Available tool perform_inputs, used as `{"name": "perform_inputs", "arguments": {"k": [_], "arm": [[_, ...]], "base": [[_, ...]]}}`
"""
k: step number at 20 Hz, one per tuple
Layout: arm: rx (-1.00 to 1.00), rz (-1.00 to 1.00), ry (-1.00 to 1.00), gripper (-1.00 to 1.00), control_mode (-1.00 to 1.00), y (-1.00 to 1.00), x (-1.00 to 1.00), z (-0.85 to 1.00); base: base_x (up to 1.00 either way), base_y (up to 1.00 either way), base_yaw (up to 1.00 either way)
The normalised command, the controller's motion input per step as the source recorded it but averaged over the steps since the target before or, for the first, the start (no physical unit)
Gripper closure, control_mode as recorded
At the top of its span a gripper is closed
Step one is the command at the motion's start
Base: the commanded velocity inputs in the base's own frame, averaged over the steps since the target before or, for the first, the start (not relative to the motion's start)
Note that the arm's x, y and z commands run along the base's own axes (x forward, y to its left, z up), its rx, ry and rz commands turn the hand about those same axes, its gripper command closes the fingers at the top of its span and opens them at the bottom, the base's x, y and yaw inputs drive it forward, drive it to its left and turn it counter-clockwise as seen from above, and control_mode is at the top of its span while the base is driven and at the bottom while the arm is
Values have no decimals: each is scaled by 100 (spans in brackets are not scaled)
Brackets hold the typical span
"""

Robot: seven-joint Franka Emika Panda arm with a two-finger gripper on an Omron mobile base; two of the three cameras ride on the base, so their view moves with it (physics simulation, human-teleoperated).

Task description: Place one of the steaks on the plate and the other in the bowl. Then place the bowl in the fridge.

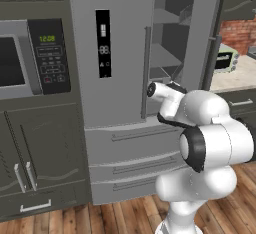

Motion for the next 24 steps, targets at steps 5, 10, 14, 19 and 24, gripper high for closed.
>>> {"name": "perform_inputs", "arguments": {"k": [5, 10, 14, 19, 24], "arm": [[-15, 0, 34, -100, -100, -10, 8, -9], [-12, 1, 21, -100, -100, -35, 0, -12], [-3, 4, 1, -100, -100, -58, -33, -20], [0, 10, 0, -100, -100, -100, -39, -24], [5, 18, -9, -100, -100, -100, -48, -23]], "base": [[0, 0, 0], [0, 0, 0], [0, 0, 0], [0, 0, 0], [0, 0, 0]]}}
